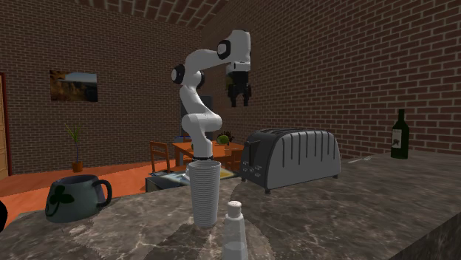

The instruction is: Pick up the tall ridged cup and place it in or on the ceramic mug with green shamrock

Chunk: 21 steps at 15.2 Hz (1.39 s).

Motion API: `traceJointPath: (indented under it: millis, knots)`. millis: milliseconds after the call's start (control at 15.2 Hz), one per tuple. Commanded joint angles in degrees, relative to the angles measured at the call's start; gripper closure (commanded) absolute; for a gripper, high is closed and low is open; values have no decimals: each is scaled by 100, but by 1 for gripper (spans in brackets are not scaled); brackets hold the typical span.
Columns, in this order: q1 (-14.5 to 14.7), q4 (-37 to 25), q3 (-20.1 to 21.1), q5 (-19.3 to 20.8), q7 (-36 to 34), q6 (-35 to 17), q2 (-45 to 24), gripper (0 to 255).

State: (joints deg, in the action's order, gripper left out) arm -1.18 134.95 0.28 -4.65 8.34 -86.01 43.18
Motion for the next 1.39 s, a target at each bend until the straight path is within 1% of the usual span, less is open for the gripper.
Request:
traceJointPath:
  millis: [0,330,660,990,1320]
  knots:
    - [0,0,0,0,0,0,0,0]
    - [-196,231,-351,381,455,-844,-392,0]
    - [-378,284,-710,681,875,-1702,-950,0]
    - [-523,150,-1074,871,1281,-2533,-1649,0]
    - [-624,-168,-1430,907,1708,-3294,-2454,0]
